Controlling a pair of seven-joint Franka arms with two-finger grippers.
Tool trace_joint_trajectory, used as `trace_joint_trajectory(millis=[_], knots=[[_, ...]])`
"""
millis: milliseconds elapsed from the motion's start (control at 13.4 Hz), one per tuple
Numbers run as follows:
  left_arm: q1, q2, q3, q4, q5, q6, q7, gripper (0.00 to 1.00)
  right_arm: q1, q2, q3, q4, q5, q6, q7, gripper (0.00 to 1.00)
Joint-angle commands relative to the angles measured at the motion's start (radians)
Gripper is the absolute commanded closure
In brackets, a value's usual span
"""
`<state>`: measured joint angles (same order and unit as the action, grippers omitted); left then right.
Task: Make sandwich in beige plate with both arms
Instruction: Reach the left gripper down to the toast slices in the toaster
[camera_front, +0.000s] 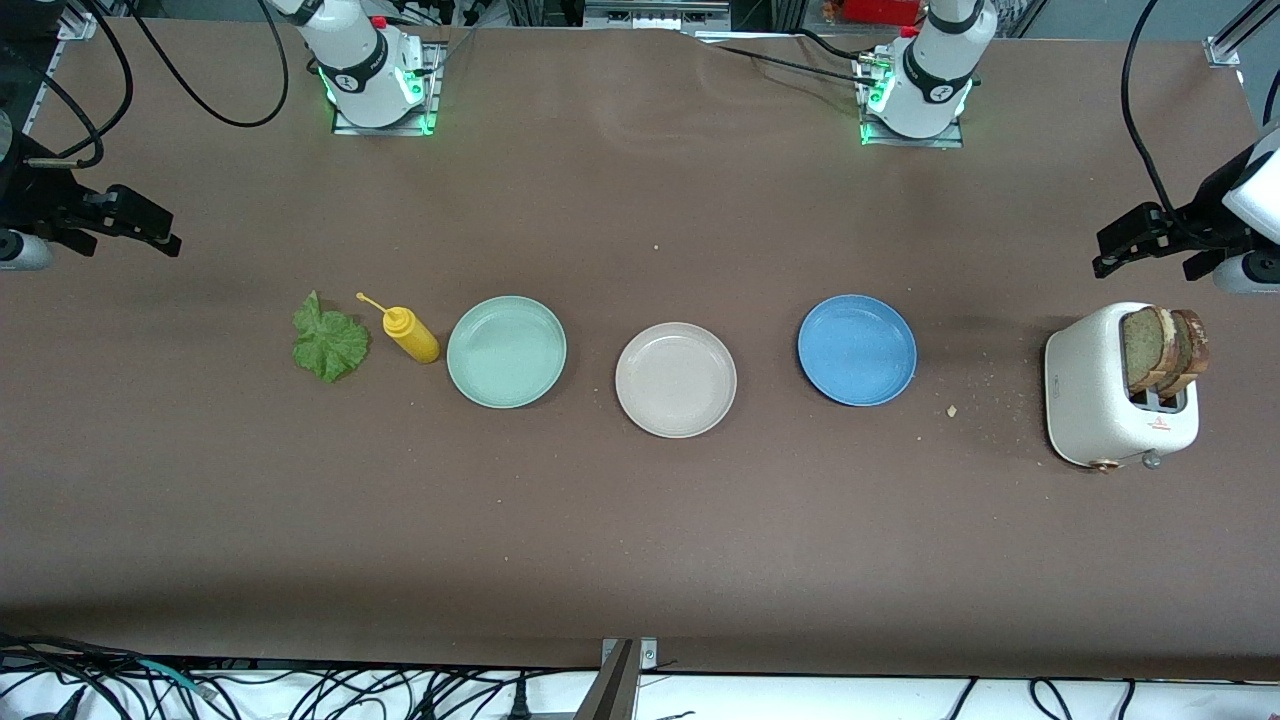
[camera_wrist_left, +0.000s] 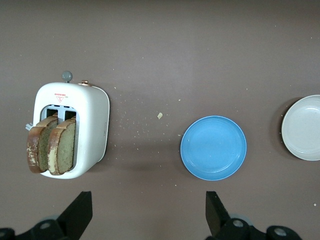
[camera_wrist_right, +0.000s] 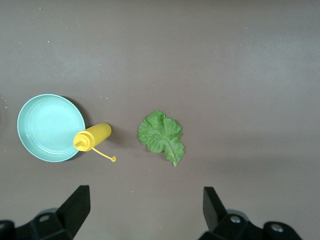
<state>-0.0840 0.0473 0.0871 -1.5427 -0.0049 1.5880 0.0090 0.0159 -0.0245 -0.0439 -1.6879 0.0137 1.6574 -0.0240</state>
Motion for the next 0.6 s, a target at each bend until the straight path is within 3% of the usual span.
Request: trace_joint_trajectory(millis=[0, 521], knots=[[0.012, 0.012, -0.006, 0.003, -0.024, -0.002, 0.022, 0.00, 0.001, -0.005, -0.007, 0.005, 0.009, -0.013, -0.014, 0.00], [0.092, 0.075, -0.003, -0.016, -0.014, 0.027, 0.106, 0.00, 0.003, -0.006, -0.002, 0.005, 0.008, -0.010, -0.014, 0.00]])
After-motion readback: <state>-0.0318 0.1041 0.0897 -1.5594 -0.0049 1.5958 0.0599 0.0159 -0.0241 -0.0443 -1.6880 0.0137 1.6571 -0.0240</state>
